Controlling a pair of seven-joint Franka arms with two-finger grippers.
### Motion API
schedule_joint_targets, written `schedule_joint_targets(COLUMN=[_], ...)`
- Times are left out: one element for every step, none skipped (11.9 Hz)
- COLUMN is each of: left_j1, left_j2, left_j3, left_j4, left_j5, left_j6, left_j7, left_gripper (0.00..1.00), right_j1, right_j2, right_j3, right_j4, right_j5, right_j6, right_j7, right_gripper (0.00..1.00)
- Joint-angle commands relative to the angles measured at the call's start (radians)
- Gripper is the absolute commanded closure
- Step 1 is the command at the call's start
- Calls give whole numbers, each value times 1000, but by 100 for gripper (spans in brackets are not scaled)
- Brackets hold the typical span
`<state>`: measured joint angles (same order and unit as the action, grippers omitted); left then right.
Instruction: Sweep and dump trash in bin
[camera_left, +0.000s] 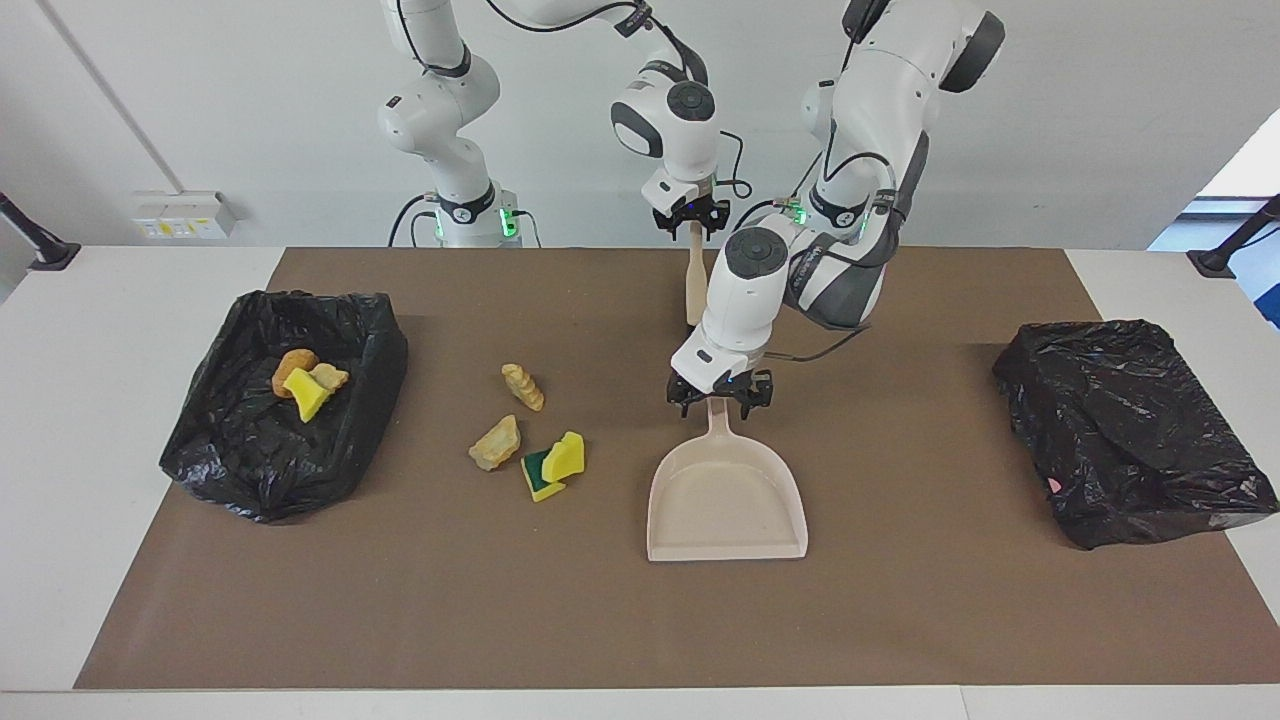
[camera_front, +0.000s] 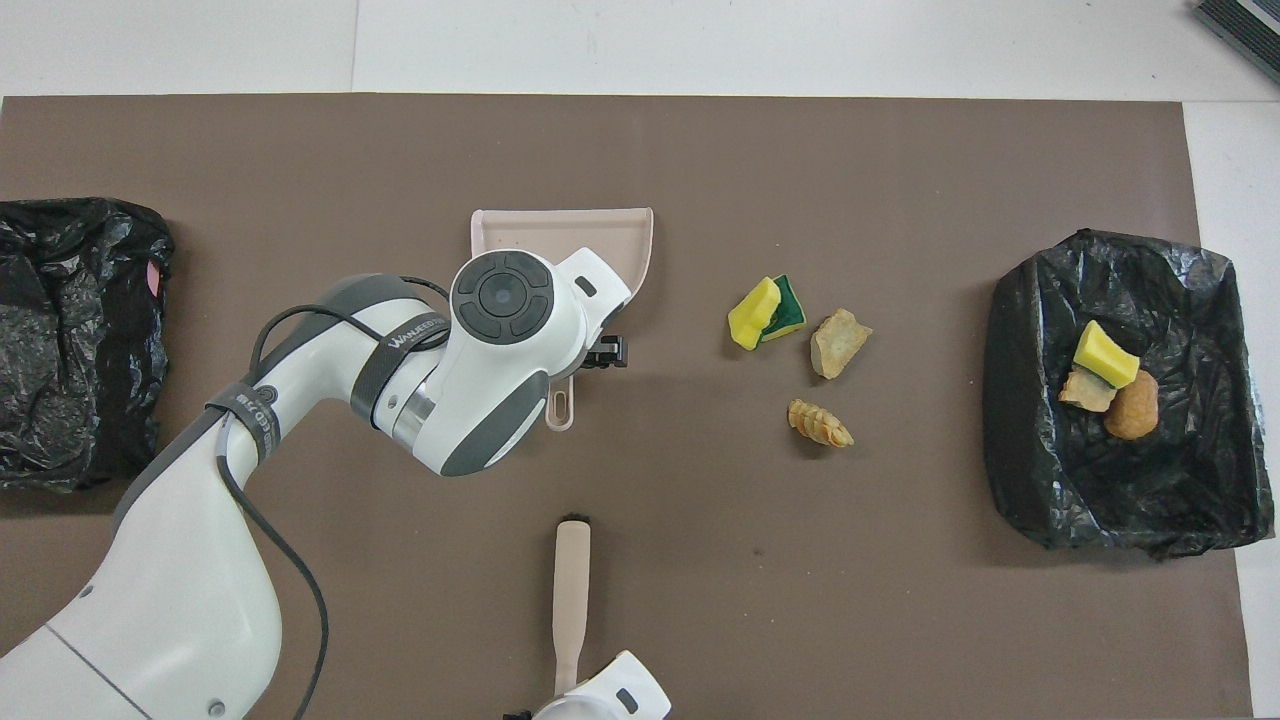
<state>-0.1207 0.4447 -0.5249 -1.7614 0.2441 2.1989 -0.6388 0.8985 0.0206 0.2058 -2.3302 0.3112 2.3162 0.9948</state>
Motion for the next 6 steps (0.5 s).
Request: schedule_joint_targets(left_j1=[16,16,18,26,27,29], left_j2=[-32,-29,-29,-31,-35,-41], left_j3=[-3,-1,-1,-1,-3,-3], left_j4=[-36,-30,-27,-26,-24,-24], left_j5=[18,21,30,40,41,41], left_j6=[22,27,30,24,18,10], left_j7=[-8,-10,-7,-5,4,28], left_gripper=[60,76,94,100,100,100], right_j1=[-4,-6,-18,-26,-32,-42], right_j2=[27,29,27,27,29,18], right_j3=[-8,-11,-11,-12,-14,-14], right_j4=[32,40,52,67,77,80], right_j5=[19,11,5,2,-10,-33], right_j6=[14,14,8,-9,-23,-41], right_j7=[28,28,27,27,24,25], right_gripper=[100,100,100,100,100,100])
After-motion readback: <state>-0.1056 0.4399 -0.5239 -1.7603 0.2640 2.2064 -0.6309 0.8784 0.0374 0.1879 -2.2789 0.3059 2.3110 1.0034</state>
